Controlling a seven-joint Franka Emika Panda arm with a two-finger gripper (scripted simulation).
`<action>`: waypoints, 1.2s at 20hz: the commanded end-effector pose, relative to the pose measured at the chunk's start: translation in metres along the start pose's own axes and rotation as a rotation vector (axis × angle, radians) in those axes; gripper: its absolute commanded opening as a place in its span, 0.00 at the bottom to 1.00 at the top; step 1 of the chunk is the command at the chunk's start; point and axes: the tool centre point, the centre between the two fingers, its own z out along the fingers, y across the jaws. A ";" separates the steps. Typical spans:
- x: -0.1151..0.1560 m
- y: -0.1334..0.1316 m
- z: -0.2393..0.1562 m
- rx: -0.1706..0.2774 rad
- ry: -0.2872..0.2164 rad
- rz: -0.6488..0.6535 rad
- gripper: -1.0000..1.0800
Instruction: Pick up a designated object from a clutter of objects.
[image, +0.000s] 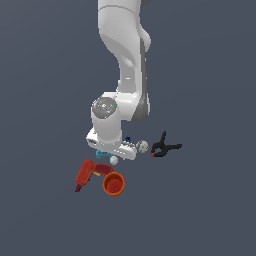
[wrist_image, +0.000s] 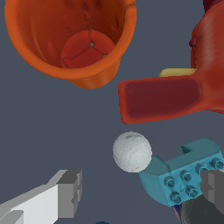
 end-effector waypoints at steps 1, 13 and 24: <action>0.000 0.001 0.006 0.000 0.002 0.009 0.96; -0.001 0.001 0.033 0.000 0.001 0.009 0.96; 0.000 0.001 0.057 0.000 0.002 0.010 0.00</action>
